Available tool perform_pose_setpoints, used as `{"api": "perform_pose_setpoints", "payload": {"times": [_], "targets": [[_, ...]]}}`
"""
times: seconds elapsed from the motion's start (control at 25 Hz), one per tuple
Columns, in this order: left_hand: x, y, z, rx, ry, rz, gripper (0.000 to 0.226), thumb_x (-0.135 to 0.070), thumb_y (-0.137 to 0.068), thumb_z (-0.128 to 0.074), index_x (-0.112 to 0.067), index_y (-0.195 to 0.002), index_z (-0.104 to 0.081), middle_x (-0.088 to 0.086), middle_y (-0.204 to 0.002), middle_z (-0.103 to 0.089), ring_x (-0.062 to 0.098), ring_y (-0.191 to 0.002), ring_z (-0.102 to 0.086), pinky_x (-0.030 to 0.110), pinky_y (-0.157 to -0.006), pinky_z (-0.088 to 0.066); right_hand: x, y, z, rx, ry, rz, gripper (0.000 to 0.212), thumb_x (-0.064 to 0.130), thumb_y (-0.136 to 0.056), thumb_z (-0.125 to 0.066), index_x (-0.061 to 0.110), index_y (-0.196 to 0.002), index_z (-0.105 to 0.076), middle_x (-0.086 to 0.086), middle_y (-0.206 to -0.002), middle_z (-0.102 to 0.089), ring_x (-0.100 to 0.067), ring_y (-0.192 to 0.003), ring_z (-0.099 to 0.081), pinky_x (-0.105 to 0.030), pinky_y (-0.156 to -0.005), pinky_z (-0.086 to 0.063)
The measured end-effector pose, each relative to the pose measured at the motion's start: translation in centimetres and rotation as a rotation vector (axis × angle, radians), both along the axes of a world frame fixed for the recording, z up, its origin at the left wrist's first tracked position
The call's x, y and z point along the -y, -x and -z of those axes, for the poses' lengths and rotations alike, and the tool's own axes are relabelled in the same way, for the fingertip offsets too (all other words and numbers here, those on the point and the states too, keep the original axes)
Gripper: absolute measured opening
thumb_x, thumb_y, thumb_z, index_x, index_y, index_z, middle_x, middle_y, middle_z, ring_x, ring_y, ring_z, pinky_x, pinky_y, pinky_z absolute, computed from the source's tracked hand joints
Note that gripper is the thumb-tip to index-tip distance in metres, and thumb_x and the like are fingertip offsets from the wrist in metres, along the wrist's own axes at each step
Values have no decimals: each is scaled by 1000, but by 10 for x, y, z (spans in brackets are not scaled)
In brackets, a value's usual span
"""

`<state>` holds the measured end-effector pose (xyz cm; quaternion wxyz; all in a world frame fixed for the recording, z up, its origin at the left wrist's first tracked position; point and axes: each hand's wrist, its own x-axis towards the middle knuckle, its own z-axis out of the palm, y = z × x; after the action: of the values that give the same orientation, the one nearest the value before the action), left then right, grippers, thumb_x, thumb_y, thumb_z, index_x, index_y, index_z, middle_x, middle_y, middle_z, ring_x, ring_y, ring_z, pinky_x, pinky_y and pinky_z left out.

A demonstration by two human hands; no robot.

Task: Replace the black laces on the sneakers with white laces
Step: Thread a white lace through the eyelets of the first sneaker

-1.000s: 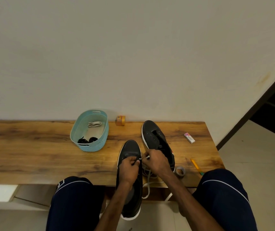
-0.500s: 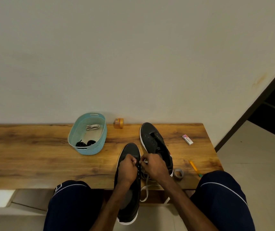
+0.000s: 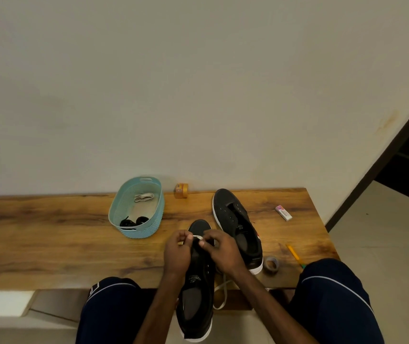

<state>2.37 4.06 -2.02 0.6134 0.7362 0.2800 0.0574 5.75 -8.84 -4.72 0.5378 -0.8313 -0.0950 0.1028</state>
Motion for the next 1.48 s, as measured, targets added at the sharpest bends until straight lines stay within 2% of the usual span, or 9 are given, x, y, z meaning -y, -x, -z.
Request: {"api": "perform_pose_setpoints", "payload": {"times": [0.16, 0.24, 0.44, 0.64, 0.76, 0.84, 1.04, 1.16, 1.48], "targets": [[-3, 3, 9, -21, -41, 1, 10, -12, -96, -59, -14, -89, -64, 6, -98, -66, 28, -97, -63, 49, -88, -54, -2, 3, -4, -86, -159, -5, 11, 16, -93, -69, 8, -99, -73, -3, -92, -73, -15, -91, -69, -31, -84, -55], [-5, 4, 11, -41, -118, 22, 3, -13, -94, -61, -14, -94, -64, 5, -101, -65, 25, -99, -62, 45, -89, -53, 1, 2, -6, -81, -182, 1, 9, 16, -94, -67, 9, -97, -73, -3, -86, -74, -14, -85, -70, -29, -82, -54], [-4, 13, 19, -165, -435, 218, 34, -25, -89, -71, -13, -118, -58, 3, -116, -54, 18, -105, -57, 29, -88, -48, 1, 6, -1, 26, 40, -17, 11, 16, -93, -67, 13, -100, -75, 4, -94, -72, -1, -87, -63, -9, -75, -45], [-5, 11, 15, -185, -571, 194, 22, -20, -94, -61, -12, -114, -67, 4, -108, -69, 17, -96, -64, 24, -75, -44, -6, 2, 6, 163, 318, -132, 16, 20, -98, -60, 12, -98, -75, -5, -101, -64, -15, -96, -56, -26, -86, -44], [-15, 9, 16, -187, -500, 121, 27, -3, -94, -50, -9, -105, -74, 9, -97, -73, 21, -88, -66, 29, -74, -48, -12, -1, 9, 154, 356, -94, 16, 25, -100, -56, 17, -96, -70, 1, -101, -57, -12, -99, -49, -27, -90, -42], [-21, 11, 19, -181, -409, 107, 32, 4, -91, -47, -8, -99, -76, 9, -90, -73, 19, -82, -66, 29, -69, -49, -19, -2, 11, 160, 428, -124, 18, 30, -100, -52, 20, -98, -67, 2, -103, -56, -13, -102, -48, -33, -93, -43], [-24, 16, 23, -146, -233, 88, 37, 7, -89, -45, -8, -102, -76, 8, -94, -74, 21, -90, -68, 37, -85, -56, -31, -3, 18, 130, 590, -201, 25, 39, -96, -45, 21, -96, -62, 0, -105, -52, -19, -109, -45, -47, -96, -36], [-24, 15, 26, -137, -235, 89, 38, 8, -89, -45, -7, -104, -76, 9, -97, -74, 23, -93, -68, 41, -89, -55, -32, -5, 19, 123, 623, -204, 23, 37, -95, -47, 20, -97, -62, 0, -107, -52, -20, -110, -46, -51, -101, -33], [-18, 15, 28, -130, -306, 77, 29, -4, -98, -48, -10, -114, -71, 4, -109, -71, 19, -102, -64, 35, -91, -51, -33, -6, 15, 173, 679, -206, 28, 37, -97, -47, 17, -107, -65, -2, -115, -54, -20, -114, -49, -49, -103, -34]]}}
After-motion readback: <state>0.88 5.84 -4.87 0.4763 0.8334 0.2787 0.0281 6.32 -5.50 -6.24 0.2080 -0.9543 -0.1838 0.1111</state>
